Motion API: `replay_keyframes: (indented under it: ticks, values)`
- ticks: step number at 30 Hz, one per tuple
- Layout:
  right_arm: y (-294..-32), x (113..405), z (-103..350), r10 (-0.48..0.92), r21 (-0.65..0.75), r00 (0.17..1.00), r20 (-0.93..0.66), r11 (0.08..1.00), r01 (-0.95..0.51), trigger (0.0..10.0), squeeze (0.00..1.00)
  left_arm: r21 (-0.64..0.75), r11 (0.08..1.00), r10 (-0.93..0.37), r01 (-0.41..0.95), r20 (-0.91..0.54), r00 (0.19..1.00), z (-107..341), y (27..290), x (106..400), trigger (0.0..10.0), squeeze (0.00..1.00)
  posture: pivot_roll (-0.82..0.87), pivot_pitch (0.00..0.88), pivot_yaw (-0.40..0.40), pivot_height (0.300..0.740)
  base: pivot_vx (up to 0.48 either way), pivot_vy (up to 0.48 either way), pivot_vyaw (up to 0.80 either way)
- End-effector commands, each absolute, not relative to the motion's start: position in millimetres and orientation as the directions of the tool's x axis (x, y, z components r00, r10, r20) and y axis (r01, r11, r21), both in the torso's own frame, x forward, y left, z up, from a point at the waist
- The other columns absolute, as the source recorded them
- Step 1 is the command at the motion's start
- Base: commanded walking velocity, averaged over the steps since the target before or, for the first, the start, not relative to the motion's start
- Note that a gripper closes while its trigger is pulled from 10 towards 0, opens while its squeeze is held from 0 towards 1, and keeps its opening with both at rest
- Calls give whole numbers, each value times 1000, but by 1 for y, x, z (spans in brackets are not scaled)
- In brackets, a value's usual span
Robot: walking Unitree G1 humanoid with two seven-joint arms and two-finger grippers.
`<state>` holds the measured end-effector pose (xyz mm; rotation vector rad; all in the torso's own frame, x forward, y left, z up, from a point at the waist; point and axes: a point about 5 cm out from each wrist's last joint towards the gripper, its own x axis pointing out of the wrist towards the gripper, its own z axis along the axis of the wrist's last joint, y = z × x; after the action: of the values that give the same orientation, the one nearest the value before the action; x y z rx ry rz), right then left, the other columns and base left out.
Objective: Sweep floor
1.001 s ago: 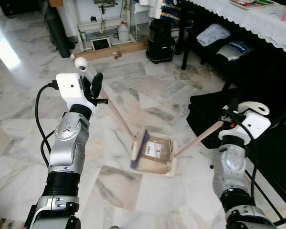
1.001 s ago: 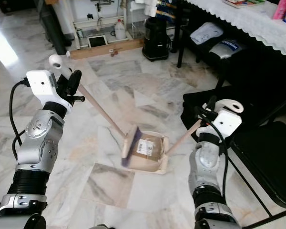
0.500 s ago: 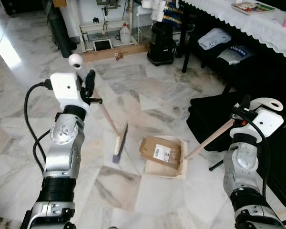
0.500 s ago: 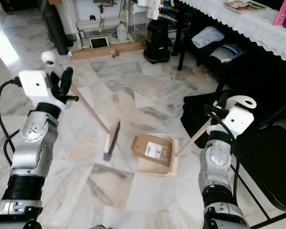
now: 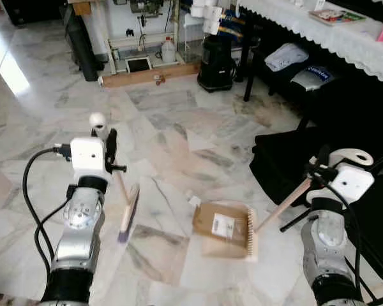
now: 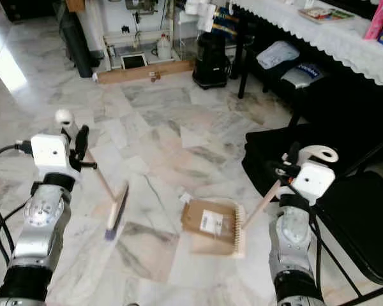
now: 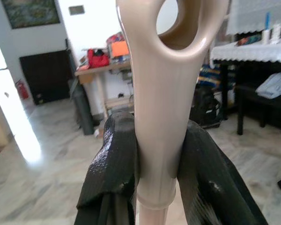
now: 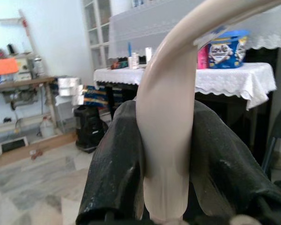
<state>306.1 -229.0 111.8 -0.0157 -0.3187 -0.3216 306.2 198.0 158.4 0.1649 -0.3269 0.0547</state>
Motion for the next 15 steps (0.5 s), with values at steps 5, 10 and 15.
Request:
replay_keyframes:
  ticks: [5, 10, 15]
  values:
    - [-224, 304, 124, -270, 23, 888, 372, 959, 282, 10000, 0, 158, 975, 96, -157, 337, 937, 149, 218, 291, 10000, 0, 101, 0, -15, 740, 0, 0, 0]
    - [-221, 304, 122, -270, 32, 892, 363, 960, 278, 10000, 0, 159, 973, 105, -166, 336, 936, 148, 222, 290, 10000, 0, 117, 0, -13, 740, 0, 0, 0]
    - [-220, 302, 117, -285, 45, 894, 347, 957, 288, 10000, 0, 148, 979, 79, -138, 346, 935, 153, 219, 295, 10000, 0, 90, 0, 8, 740, 0, 0, 0]
